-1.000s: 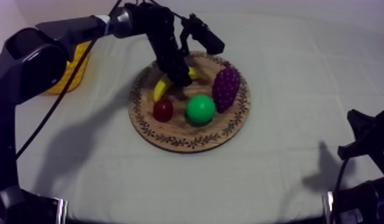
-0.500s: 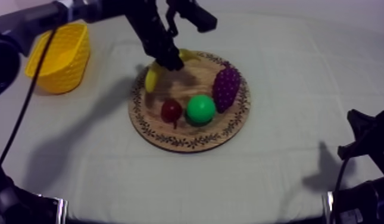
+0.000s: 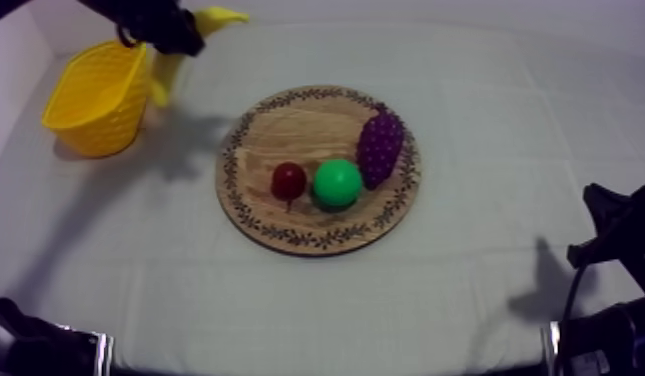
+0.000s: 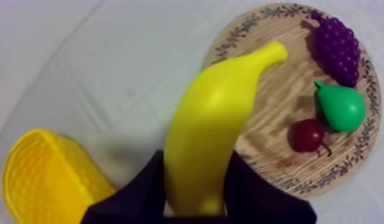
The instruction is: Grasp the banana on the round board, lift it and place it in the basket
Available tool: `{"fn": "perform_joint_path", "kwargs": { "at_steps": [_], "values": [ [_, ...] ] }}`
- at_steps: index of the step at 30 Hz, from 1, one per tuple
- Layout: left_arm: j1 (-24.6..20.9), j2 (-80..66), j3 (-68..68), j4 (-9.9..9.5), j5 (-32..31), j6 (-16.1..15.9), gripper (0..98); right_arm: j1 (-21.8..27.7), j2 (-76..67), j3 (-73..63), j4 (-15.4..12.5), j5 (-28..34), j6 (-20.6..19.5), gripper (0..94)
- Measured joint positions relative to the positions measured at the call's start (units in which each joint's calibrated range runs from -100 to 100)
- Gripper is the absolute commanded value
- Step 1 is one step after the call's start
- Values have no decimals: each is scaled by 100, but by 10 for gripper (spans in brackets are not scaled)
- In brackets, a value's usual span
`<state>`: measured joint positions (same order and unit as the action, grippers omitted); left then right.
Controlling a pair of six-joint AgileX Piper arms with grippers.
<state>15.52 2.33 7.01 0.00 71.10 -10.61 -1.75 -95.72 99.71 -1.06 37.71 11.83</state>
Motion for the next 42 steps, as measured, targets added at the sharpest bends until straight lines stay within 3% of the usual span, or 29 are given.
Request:
{"fn": "perform_joint_path", "kwargs": {
  "at_steps": [8, 20, 31, 42],
  "values": [
    [-871, -741, 332, 31, -86, -314, 341, 0, 0, 0, 0, 2, 0, 6],
    [-2068, 407, -702, 158, -37, -809, 410, 0, 0, 0, 0, 2, 0, 6],
    [-2246, 1450, -1162, 161, -65, -1044, 635, 0, 0, 0, 0, 2, 0, 6],
    [-2255, 794, -579, 177, -138, -1007, 620, 0, 0, 0, 0, 2, 0, 6]
  ]
}}
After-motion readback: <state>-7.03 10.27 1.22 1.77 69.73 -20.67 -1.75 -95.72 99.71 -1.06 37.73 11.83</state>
